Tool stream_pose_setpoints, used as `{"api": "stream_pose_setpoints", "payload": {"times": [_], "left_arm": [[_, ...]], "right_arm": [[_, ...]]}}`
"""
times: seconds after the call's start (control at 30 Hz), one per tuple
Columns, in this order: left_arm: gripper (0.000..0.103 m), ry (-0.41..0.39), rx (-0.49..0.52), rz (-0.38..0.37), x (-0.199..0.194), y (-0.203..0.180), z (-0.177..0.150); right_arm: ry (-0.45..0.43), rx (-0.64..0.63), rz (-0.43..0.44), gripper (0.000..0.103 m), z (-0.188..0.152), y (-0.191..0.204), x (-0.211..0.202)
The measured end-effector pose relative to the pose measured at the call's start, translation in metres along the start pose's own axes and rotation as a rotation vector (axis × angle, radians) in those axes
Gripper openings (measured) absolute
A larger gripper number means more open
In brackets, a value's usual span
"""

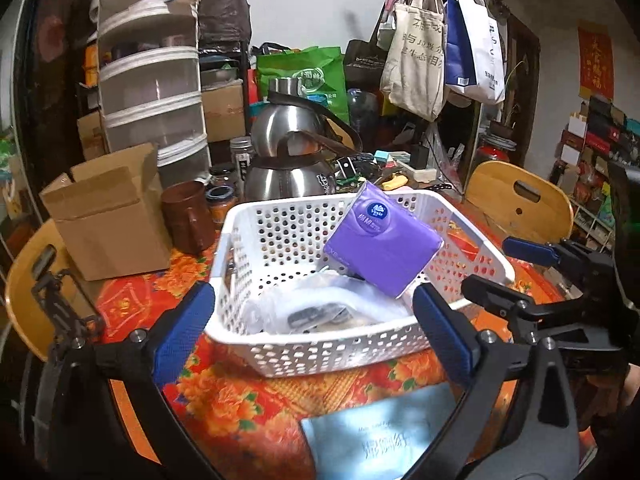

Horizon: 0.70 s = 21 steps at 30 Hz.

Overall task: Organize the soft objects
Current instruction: 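Move both tools back to the blue wet-wipes pack on the table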

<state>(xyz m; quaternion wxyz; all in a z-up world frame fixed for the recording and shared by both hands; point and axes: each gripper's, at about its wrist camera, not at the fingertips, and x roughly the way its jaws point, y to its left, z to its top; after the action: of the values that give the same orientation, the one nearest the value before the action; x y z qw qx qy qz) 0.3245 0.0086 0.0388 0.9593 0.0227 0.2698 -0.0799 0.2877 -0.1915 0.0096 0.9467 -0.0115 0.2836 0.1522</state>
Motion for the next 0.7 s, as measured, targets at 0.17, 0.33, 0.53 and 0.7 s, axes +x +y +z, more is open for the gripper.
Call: {"api": "stream_pose_setpoints", "payload": {"times": [0.17, 0.33, 0.53, 0.7], "left_arm": [[0.099, 0.026, -0.018, 0.021, -0.024, 0.001, -0.017], [0.099, 0.081, -0.04, 0.005, -0.043, 0.007, -0.056], [0.099, 0.15, -0.07, -0.012, -0.043, 0.009, -0.108], [0.099, 0.231, -0.131, -0.037, -0.028, 0.017, -0.144]], "right_arm": [[-0.009, -0.001, -0.006, 0.082, -0.009, 0.003, -0.019], [0.012, 0.032, 0.005, 0.082, -0.034, 0.001, -0.041], [0.098, 0.034, 0.007, 0.083, -0.08, 0.003, -0.036], [0.212, 0.075, 0.044, 0.083, -0.115, 0.002, -0.014]]}}
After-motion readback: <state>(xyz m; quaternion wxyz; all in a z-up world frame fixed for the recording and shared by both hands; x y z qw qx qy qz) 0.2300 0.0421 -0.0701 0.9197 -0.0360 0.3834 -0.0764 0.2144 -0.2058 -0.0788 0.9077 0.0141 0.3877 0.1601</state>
